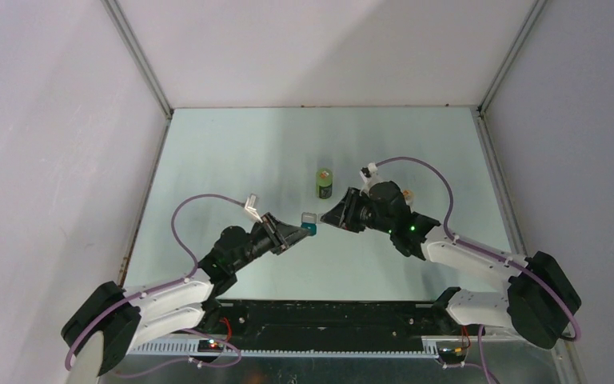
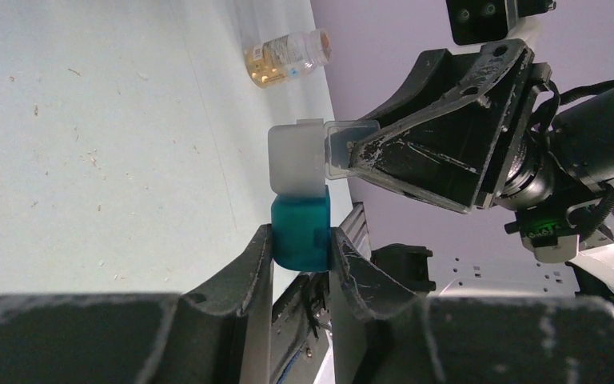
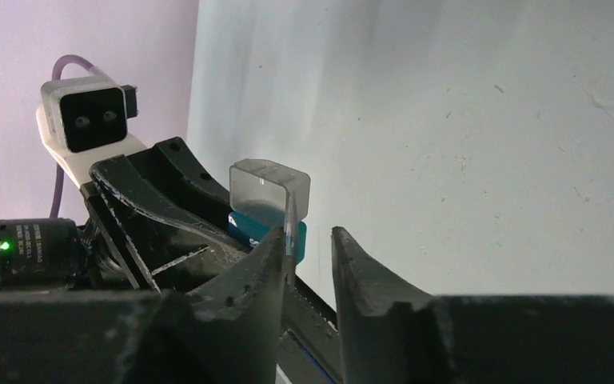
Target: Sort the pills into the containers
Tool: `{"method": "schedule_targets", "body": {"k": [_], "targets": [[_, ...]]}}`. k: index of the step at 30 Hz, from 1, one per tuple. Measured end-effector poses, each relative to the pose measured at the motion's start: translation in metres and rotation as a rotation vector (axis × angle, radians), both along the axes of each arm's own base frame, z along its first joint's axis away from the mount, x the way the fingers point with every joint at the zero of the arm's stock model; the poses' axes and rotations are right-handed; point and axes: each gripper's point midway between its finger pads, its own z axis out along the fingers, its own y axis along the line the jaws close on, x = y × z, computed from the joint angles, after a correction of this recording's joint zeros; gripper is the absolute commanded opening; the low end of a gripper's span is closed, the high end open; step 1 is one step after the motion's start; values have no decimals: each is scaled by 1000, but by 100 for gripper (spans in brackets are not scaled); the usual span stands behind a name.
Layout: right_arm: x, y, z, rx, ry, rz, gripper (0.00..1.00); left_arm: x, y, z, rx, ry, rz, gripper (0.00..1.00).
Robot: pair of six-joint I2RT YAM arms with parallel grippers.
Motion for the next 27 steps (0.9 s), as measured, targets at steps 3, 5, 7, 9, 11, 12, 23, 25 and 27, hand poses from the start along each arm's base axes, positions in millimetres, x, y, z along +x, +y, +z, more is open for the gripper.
{"method": "schedule_targets", "body": {"k": [3, 5, 7, 9, 11, 12, 23, 25, 27], "targets": [[0, 1, 2, 31, -5, 14, 11, 0, 0, 0, 0, 0, 0, 0], [1, 3, 5, 48, -11, 21, 1, 0, 0, 0, 0, 0, 0, 7], [1, 4, 9, 63, -16, 27, 0, 0, 0, 1, -2, -2, 1, 24], [1, 5, 10, 68, -17, 30, 0, 0, 0, 1, -3, -4, 2, 49], [1, 5, 10, 72, -17, 34, 0, 1, 0, 2, 1, -14, 2, 66], [1, 5, 10, 72, -17, 37, 0, 1, 0, 3, -2, -16, 4, 78], [1, -27, -14, -61, 9, 33, 0, 9, 15, -10, 110, -49, 70, 96], [1, -33, -25, -111, 7, 50, 0, 12, 19, -14, 144, -44, 88, 96], [1, -36, -38, -153, 9, 78, 0, 15, 22, -17, 176, -39, 106, 96]]}}
